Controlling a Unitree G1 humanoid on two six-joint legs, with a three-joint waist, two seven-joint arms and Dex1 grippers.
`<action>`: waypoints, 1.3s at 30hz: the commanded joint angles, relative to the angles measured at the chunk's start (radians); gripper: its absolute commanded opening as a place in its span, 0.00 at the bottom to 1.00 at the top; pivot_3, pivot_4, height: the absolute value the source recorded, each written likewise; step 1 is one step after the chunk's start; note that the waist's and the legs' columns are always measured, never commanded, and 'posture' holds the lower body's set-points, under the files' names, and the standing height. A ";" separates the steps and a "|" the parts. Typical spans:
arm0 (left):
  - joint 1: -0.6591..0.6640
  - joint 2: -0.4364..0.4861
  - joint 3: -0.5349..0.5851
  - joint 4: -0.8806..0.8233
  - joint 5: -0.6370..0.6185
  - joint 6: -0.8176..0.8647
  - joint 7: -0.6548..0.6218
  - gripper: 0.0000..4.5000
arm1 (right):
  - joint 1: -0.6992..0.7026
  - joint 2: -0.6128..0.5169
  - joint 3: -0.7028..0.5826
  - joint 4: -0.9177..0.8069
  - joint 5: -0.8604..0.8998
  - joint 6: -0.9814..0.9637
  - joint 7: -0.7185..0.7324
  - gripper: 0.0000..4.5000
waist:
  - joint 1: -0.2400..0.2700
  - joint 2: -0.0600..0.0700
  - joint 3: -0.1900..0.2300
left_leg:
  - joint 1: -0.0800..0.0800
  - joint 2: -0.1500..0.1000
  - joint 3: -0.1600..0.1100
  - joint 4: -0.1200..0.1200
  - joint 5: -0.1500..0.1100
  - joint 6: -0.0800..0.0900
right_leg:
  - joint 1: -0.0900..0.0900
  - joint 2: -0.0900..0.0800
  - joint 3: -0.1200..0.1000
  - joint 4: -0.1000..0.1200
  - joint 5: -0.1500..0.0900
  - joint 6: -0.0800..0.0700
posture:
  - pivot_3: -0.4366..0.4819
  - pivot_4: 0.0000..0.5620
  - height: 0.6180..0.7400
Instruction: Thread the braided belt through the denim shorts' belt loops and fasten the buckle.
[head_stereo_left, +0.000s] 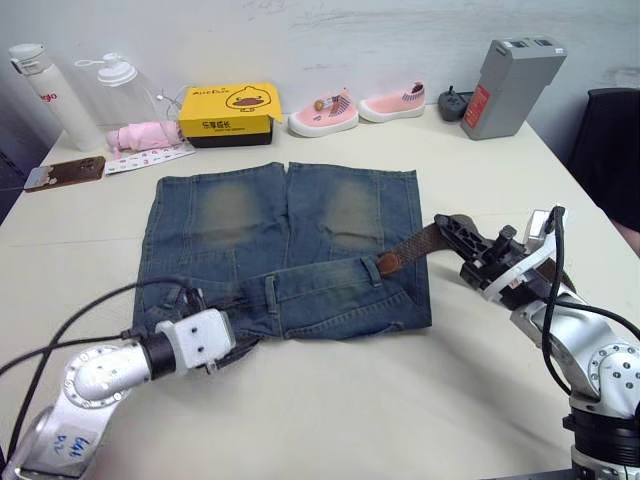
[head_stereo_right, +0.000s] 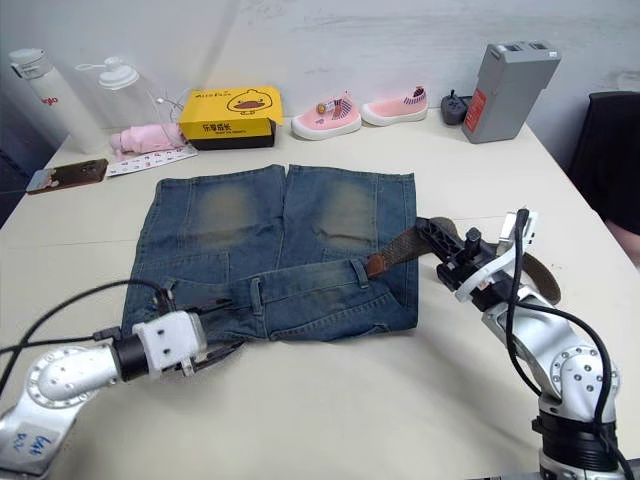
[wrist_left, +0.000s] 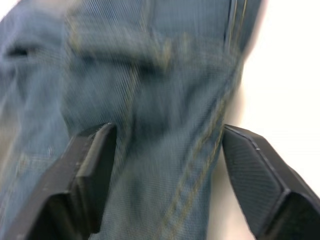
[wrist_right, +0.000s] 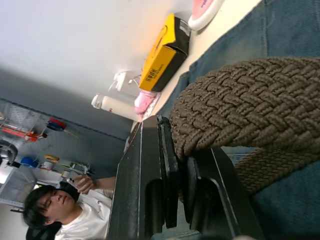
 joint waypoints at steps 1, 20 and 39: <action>-0.067 0.052 0.112 -0.105 -0.385 0.211 -0.098 0.75 | -0.027 0.007 0.000 -0.009 -0.019 0.001 -0.009 0.00 | -0.002 0.000 0.000 | 0.000 0.000 0.000 0.000 0.000 0.000 | 0.000 0.000 0.000 0.000 0.000 0.000 | 0.48 0.27 0.15; -0.299 -0.147 -0.135 0.148 -0.345 0.203 -0.032 0.75 | -0.062 0.093 0.051 0.076 -0.205 0.063 -0.026 0.00 | -0.005 0.000 0.000 | 0.000 0.000 0.001 0.000 0.003 -0.005 | 0.000 0.000 0.002 0.003 0.000 0.001 | 0.48 0.27 0.15; -0.314 -0.164 -0.150 0.145 -0.321 0.196 -0.037 0.75 | -0.058 0.150 0.033 0.180 -0.395 0.116 -0.155 0.00 | -0.002 -0.006 -0.004 | 0.001 -0.001 0.001 0.003 0.003 -0.006 | 0.000 0.001 0.002 0.005 0.000 0.001 | 0.48 0.27 0.15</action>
